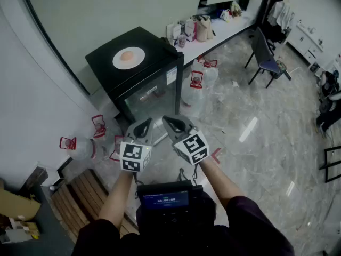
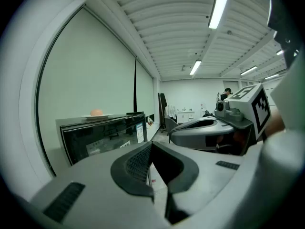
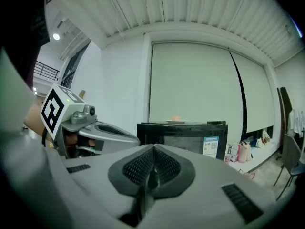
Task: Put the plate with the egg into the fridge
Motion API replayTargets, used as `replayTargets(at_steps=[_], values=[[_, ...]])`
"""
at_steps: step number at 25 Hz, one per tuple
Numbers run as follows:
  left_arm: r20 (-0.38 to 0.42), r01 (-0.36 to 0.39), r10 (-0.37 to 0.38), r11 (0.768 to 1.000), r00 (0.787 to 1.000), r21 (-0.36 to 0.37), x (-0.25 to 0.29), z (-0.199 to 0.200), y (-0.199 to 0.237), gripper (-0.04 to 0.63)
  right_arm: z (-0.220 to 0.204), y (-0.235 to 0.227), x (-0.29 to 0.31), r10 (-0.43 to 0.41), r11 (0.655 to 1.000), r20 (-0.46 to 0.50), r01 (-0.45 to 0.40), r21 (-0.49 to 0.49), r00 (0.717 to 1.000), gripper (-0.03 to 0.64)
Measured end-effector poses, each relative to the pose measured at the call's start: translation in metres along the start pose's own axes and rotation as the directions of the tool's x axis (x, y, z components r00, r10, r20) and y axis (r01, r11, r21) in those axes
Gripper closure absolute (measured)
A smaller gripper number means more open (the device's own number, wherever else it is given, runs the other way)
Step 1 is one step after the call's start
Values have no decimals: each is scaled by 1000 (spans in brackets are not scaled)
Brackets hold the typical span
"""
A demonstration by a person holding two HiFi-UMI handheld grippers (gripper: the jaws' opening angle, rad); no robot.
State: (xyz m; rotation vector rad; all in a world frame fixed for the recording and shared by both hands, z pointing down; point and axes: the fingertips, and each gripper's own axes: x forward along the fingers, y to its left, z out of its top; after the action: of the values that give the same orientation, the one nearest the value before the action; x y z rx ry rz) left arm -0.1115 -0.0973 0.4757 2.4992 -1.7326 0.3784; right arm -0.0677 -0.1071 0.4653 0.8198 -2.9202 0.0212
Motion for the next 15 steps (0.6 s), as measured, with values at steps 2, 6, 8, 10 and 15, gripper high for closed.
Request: replayTargets(at_steps=[2,6,8,10,15], values=[[-6,-2,2,1000,1000,4,1,0,2,586,0,-1,2,2,1000,0,-2,-4,1000,609],[-7,-12,12,1000,1000,3,1,-1,8,586,-1,-1,6,4,1000,-2,-4,-12,1000,609],[-8,-19,19,1000,1000,1,1,-3,12,586,-3,0,9,6,1000,-4,-6,-10,1000,609],[-12,-23,23,1000,1000,-3,1,-6,15,586,-6,1,11,8,1000,-8,-8,-10,1000,609],[-18,-35,34,999,999,-6,-2,-10,21,586,-7,8,17,7,1000,-16,-7,-24,1000,609]])
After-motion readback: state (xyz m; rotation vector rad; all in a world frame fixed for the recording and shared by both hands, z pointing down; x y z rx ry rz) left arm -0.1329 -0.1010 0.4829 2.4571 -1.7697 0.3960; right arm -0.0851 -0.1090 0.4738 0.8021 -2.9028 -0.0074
